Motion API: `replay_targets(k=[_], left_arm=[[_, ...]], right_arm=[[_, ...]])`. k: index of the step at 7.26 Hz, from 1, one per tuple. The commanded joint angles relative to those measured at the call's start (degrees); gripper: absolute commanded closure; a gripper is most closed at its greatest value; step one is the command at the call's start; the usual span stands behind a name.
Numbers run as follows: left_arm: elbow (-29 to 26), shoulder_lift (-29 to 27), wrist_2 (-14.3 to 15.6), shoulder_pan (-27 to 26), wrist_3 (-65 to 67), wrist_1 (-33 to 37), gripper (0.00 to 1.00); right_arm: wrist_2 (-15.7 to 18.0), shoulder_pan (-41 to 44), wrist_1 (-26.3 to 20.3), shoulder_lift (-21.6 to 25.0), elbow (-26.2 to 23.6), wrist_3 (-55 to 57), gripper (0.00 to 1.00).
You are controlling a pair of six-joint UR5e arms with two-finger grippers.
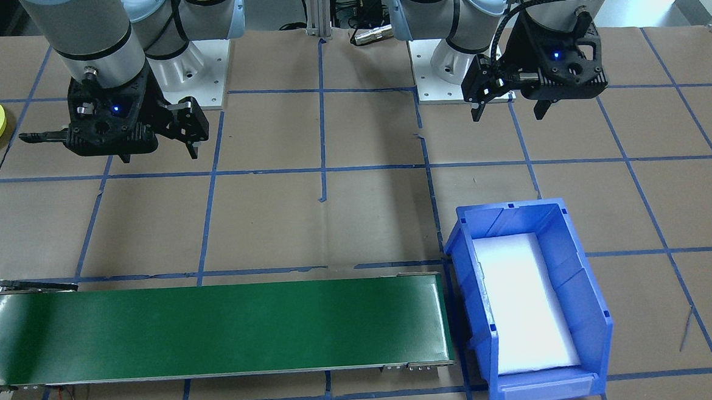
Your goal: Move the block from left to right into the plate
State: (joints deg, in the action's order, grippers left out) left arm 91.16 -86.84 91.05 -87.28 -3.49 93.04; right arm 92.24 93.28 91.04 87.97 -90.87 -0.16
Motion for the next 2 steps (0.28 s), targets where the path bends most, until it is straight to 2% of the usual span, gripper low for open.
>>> replay_targets(k=[1, 2], left_arm=[[0.2, -0.1, 0.0, 0.0, 0.2, -1.1, 0.00], [0.2, -0.2, 0.1, 0.0, -0.1, -1.3, 0.00]], right_arm=[[-0.6, 0.1, 0.0, -0.1, -0.1, 0.2, 0.00], [-0.6, 0.1, 0.0, -0.1, -0.3, 0.1, 0.00]])
